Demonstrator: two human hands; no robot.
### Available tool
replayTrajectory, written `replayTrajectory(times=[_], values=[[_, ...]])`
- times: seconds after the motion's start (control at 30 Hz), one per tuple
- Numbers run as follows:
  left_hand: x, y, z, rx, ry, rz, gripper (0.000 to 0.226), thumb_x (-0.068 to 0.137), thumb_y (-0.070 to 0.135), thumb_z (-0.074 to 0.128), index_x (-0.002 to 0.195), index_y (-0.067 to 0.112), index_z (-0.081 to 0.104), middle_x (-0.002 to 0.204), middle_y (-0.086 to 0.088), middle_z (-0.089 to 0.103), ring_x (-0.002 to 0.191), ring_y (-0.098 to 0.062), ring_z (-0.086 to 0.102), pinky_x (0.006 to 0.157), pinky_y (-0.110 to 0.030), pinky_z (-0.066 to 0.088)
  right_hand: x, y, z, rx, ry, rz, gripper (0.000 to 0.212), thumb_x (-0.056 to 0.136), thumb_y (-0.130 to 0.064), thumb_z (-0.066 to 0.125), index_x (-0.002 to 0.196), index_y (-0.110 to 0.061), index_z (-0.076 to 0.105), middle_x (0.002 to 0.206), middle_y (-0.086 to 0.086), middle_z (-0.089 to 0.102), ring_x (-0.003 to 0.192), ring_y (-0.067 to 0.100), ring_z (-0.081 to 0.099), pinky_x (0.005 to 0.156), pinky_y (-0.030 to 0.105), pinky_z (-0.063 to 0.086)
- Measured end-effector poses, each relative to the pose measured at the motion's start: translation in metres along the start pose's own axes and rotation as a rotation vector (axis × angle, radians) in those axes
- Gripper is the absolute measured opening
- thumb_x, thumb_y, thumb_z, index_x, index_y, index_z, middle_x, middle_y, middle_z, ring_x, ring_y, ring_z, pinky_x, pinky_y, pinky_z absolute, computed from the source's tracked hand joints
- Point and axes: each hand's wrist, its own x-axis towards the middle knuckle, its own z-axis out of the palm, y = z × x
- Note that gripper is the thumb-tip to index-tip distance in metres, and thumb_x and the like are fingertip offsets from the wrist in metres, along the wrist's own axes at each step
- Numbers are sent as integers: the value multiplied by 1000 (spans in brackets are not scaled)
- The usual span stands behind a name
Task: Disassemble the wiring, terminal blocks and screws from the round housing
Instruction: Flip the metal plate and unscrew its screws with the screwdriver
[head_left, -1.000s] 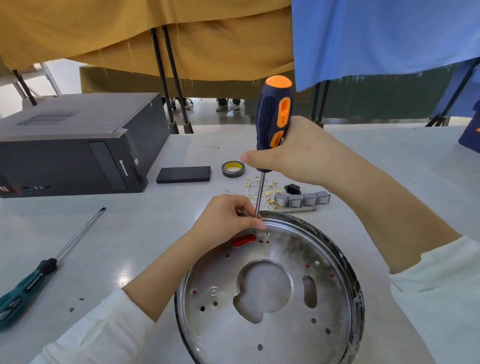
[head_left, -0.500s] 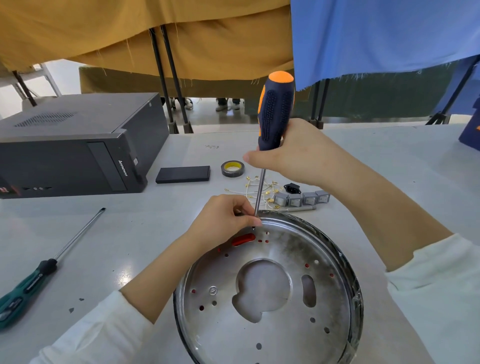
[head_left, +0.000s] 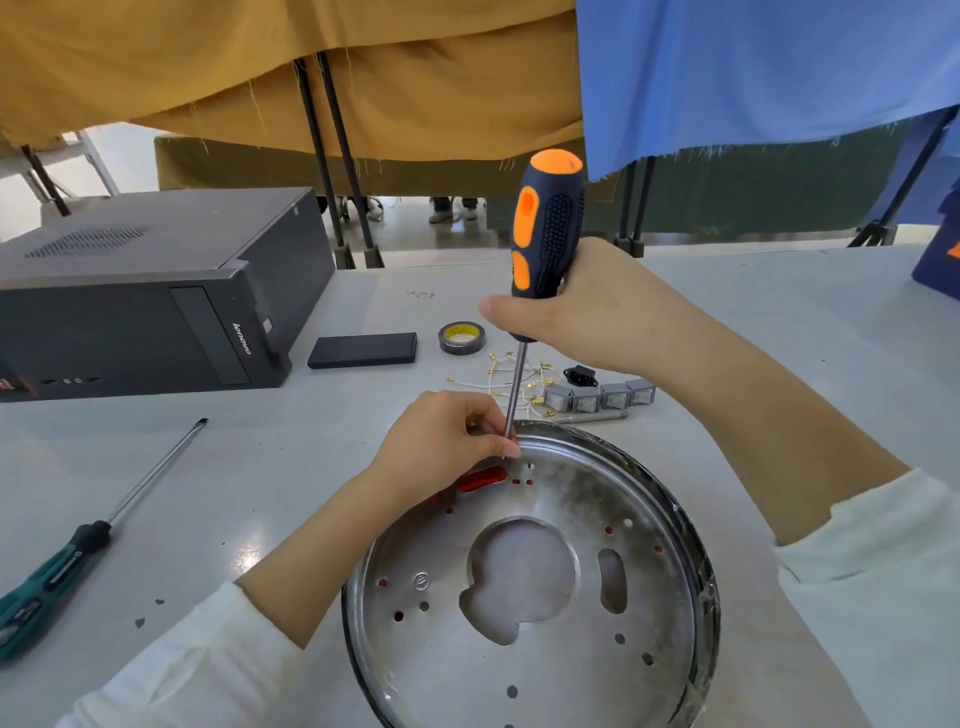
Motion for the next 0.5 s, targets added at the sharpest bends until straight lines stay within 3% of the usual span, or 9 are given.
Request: replayTrajectory(times=[0.07, 0.17, 0.27, 0.4, 0.5], values=[[-2, 0, -1, 37, -32, 13, 17, 72, 28, 80, 71, 34, 65, 77, 19, 71, 80, -2, 64, 82, -37, 51, 0, 1, -1, 48, 1, 20, 26, 77, -29, 66, 70, -9, 51, 49, -7, 40, 45, 8, 34, 47, 21, 34], [-3, -1, -2, 162, -51, 46, 18, 77, 26, 77, 80, 37, 63, 87, 20, 71, 90, -2, 63, 85, -35, 50, 0, 2, -2, 102, -51, 43, 24, 77, -26, 63, 66, -17, 43, 47, -9, 35, 46, 7, 31, 42, 15, 31], [-3, 0, -1, 247, -39, 82, 21, 80, 24, 73, 79, 39, 59, 87, 20, 70, 87, -2, 61, 80, -29, 49, -1, 3, -1, 117, -88, 48, 25, 78, -28, 62, 67, -17, 43, 48, -8, 32, 47, 8, 30, 45, 19, 32], [-2, 0, 0, 304, -31, 101, 17, 81, 22, 71, 81, 36, 61, 83, 20, 69, 83, -3, 60, 71, -23, 45, -4, 3, 0, 64, -33, 25, 42, 81, -43, 66, 59, -18, 40, 41, -9, 37, 38, 6, 35, 35, 8, 28], [-2, -1, 1, 326, -17, 110, 15, 81, 27, 71, 81, 37, 60, 80, 21, 66, 83, -4, 59, 70, -23, 43, -3, 4, -3, 89, -11, 22, 29, 79, -28, 69, 66, -12, 47, 47, -6, 37, 42, 7, 32, 39, 12, 30]])
